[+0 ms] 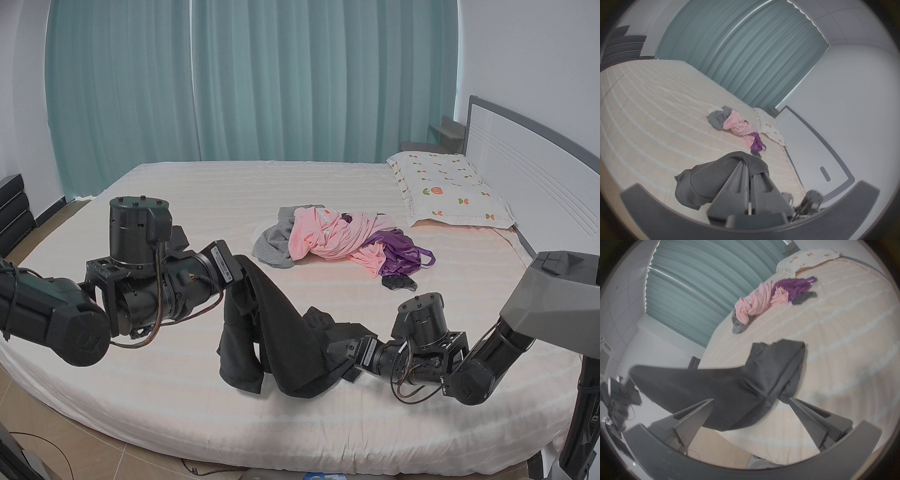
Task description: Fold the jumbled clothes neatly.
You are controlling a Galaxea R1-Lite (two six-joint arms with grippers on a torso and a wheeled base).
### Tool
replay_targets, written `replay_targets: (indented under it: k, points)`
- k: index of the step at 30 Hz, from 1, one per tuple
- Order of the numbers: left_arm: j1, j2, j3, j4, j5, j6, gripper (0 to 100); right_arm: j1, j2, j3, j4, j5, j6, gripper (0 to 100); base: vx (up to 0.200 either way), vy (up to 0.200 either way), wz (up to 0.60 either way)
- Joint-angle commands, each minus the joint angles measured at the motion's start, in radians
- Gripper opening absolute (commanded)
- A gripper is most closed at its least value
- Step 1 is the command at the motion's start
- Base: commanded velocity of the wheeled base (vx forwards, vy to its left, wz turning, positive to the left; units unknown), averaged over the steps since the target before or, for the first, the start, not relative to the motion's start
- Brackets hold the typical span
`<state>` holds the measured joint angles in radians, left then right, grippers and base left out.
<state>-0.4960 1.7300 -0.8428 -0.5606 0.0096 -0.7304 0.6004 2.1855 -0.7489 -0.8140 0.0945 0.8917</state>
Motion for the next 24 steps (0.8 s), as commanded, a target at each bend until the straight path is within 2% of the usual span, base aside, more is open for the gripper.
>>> replay_targets:
  k: [1, 9, 20, 21, 24]
  points:
    - [-0.015, -0.001, -0.061, 0.001, 0.026, -0.012, 0, 0.027, 0.088, 0.02, -0.007, -0.001, -0.005, 100, 0.0, 0.0, 0.0]
    - [-0.039, -0.01, -0.065, 0.002, 0.038, -0.015, 0, 0.042, 0.155, -0.024, -0.01, -0.009, -0.066, 100, 0.0, 0.0, 0.0]
    - [-0.062, -0.032, -0.047, 0.007, 0.04, -0.064, 0, 0.05, 0.232, -0.182, 0.01, -0.009, -0.068, 100, 0.0, 0.0, 0.0]
    - [-0.062, -0.032, -0.045, 0.007, 0.04, -0.066, 0, 0.052, 0.235, -0.187, 0.015, -0.01, -0.069, 0, 0.0, 0.0, 0.0]
    - [-0.062, -0.032, -0.039, 0.007, 0.04, -0.066, 0, 0.058, 0.235, -0.198, 0.03, -0.015, -0.066, 0, 0.0, 0.0, 0.0]
